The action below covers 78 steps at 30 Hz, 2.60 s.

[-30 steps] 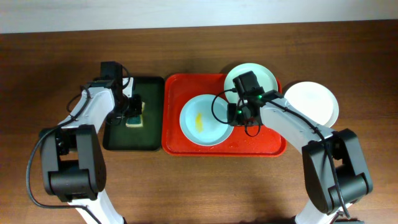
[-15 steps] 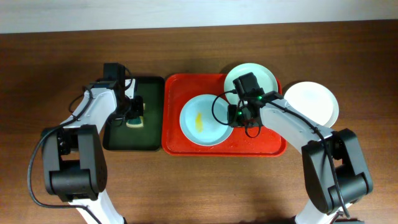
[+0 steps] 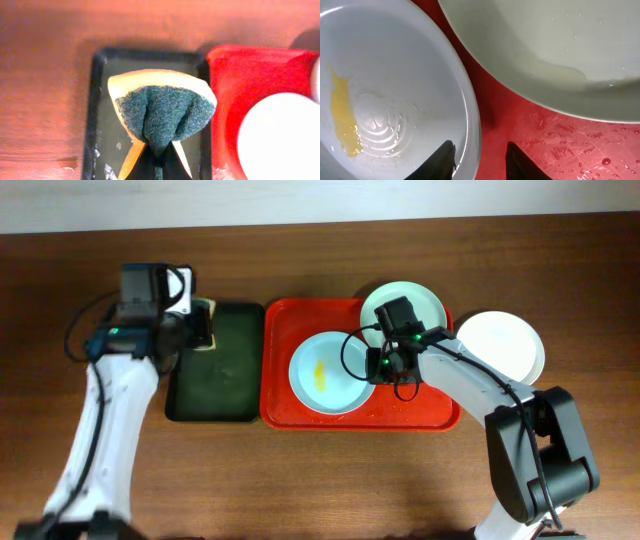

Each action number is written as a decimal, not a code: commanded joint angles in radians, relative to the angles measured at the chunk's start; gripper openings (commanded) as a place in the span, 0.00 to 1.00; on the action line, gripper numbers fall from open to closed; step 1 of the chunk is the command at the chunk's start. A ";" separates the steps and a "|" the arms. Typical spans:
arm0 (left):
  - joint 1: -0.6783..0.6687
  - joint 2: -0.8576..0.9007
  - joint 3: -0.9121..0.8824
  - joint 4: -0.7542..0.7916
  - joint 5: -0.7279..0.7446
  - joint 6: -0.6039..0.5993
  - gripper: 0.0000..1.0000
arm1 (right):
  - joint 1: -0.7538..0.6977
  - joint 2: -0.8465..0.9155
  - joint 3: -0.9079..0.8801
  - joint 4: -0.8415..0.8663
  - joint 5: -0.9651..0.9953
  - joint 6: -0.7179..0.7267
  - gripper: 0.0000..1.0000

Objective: Clean dirty plates on tray and stack at the side
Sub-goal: 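Lift the sponge with the left gripper and move it toward the blue plate, then lower the sponge onto the pale blue plate with the left gripper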

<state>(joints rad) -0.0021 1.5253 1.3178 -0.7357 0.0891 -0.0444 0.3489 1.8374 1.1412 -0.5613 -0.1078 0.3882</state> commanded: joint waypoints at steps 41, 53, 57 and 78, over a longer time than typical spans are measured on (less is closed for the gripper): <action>-0.005 0.092 0.005 0.002 -0.006 0.008 0.00 | 0.005 0.005 -0.037 0.039 0.015 -0.001 0.36; -0.043 0.197 0.005 -0.010 0.000 0.008 0.00 | 0.005 0.005 -0.037 0.037 0.006 -0.001 0.14; -0.079 0.197 0.005 -0.013 -0.008 0.008 0.00 | 0.005 0.005 -0.037 0.034 0.002 0.000 0.09; -0.261 0.197 0.005 0.044 -0.006 -0.172 0.00 | 0.005 0.005 -0.038 0.039 -0.103 0.126 0.04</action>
<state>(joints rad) -0.2314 1.7245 1.3201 -0.7010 0.0860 -0.1581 0.3485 1.8374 1.1095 -0.5255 -0.1898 0.4789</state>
